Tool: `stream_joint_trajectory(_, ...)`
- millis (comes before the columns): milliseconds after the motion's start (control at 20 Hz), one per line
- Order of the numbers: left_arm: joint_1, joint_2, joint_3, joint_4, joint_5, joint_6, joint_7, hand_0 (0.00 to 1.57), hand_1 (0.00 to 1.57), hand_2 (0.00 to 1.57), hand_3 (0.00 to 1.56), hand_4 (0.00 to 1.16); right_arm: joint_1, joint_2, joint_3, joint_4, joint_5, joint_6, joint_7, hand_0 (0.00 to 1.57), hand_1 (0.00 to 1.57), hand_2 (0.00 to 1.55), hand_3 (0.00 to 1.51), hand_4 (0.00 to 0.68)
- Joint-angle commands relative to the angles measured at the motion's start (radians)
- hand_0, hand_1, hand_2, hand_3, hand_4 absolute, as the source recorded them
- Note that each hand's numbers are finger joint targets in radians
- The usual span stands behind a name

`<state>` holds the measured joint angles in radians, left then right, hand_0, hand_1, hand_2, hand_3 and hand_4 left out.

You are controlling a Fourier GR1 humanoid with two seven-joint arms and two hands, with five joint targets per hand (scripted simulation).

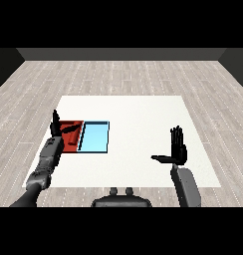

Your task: Pick the red can and put it in the red box

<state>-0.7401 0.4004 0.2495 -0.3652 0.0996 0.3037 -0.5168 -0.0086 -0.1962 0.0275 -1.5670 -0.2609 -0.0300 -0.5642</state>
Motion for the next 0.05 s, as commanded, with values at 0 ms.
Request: stream_joint_trajectory(0,0.032,-0.096,0.034,-0.169,0.072,-0.070,-0.185,0.00,0.00,0.00,0.00,0.00,-0.011,0.002,0.008,-0.019,-0.005,0.003,0.023,0.00,0.00,0.00,0.00,0.000)
